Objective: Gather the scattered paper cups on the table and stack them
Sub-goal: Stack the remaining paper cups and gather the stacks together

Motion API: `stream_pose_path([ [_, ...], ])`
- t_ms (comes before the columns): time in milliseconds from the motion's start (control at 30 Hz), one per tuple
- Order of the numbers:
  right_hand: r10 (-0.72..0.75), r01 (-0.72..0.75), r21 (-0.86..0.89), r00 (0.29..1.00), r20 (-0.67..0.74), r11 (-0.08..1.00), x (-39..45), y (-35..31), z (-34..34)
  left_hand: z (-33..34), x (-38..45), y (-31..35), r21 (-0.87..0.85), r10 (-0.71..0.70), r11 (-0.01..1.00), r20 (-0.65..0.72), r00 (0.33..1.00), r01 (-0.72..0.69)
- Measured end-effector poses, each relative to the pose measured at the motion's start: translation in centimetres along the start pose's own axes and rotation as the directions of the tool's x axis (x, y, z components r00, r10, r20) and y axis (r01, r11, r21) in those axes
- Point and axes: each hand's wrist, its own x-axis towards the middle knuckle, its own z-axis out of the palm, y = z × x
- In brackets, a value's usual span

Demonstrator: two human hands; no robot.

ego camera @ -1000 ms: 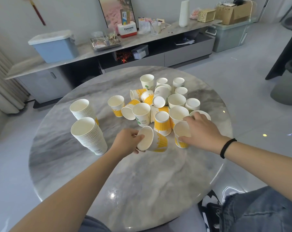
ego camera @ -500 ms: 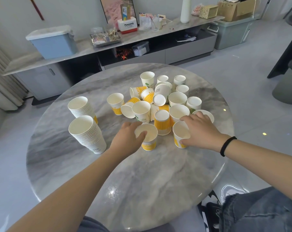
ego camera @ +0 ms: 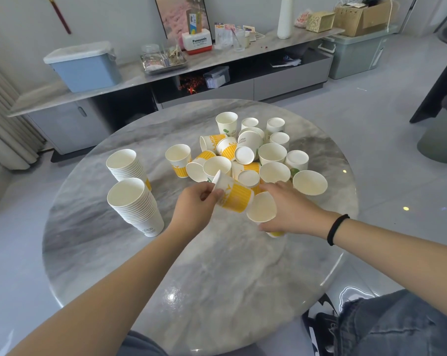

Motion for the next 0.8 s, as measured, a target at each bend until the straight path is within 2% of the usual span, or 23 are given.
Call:
stream_pose_path([
  [167,0.028,-0.017,0.185,0.998,-0.058,0.983,0.7,-1.2,0.2,0.7,-0.3,0.1,-0.286,-0.049,0.953,0.181,0.982,0.100],
  [267,0.034,0.004,0.301,0.992,-0.123,0.954,0.8,-1.4,0.3,1.7,-0.5,0.3,-0.373,-0.060,0.904,0.373,0.926,0.209],
  [367,-0.030,0.072,0.306,0.989,-0.142,0.949,0.9,-1.2,0.1,2.6,-0.7,0.7,-0.454,-0.068,0.827,0.506,0.860,0.332],
  [433,-0.063,0.087,0.319,0.995,-0.083,0.944,0.7,-0.9,-0.2,2.8,-0.6,0.9,-0.501,-0.080,0.769,0.542,0.836,0.398],
  [500,-0.086,0.091,0.323,0.996,-0.032,0.942,0.6,-0.2,-0.6,2.9,-0.3,0.7,-0.477,-0.120,0.777,0.528,0.841,0.411],
  [533,-0.095,0.102,0.311,0.995,-0.039,0.945,0.5,0.2,-0.8,2.9,-0.1,0.5,-0.458,-0.156,0.786,0.503,0.850,0.415],
  [600,-0.105,0.141,0.194,0.977,-0.184,0.971,0.6,1.4,-1.3,2.9,0.2,0.0,-0.440,-0.239,0.783,0.440,0.866,0.439],
  [633,-0.082,0.110,0.086,0.957,-0.278,0.990,0.8,2.3,-1.6,2.9,0.4,-0.2,-0.440,-0.271,0.776,0.415,0.869,0.452],
  [700,0.034,-0.088,-0.128,0.927,-0.373,0.988,1.4,4.2,-2.0,2.9,0.7,-0.6,-0.446,-0.310,0.763,0.384,0.870,0.469],
  [733,0.138,-0.210,-0.175,0.926,-0.351,0.962,1.5,5.1,-2.1,3.0,0.8,-0.6,-0.450,-0.322,0.757,0.373,0.870,0.473],
  [800,0.333,-0.368,-0.122,0.913,-0.237,0.922,1.8,6.3,-2.0,3.1,0.9,-0.7,-0.461,-0.336,0.748,0.357,0.872,0.477],
])
